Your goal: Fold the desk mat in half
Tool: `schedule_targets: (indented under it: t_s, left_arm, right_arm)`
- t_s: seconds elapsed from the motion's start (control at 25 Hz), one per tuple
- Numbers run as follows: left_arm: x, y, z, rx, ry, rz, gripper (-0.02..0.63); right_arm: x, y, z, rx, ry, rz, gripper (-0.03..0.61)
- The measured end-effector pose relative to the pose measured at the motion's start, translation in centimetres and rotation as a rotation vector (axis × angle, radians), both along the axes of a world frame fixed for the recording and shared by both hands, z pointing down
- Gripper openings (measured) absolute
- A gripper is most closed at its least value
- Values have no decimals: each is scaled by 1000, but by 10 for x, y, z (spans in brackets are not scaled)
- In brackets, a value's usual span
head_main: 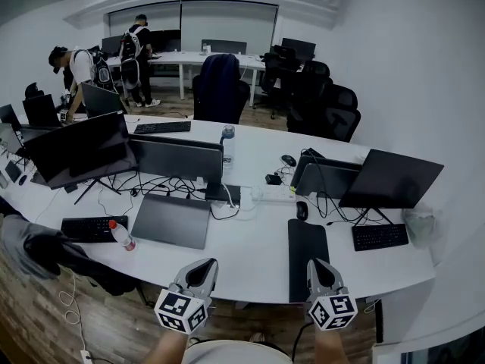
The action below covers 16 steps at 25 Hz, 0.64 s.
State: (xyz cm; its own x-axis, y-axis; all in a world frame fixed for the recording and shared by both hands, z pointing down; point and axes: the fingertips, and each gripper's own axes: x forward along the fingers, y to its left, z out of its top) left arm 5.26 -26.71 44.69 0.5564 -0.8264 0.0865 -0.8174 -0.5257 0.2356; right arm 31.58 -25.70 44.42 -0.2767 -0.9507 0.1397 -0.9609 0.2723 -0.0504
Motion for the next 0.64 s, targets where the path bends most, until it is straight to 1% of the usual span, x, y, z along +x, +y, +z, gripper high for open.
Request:
schedule_targets:
  t_s: [0.36,0.64]
  left_arm:
    - [-9,-1,-4,18,0,2,2]
    - [-1,0,-5,20,-2,19,2]
  right_arm:
    - [-9,0,3,-11,-10,4,14]
    - [-8,2,7,-34,-13,-1,15]
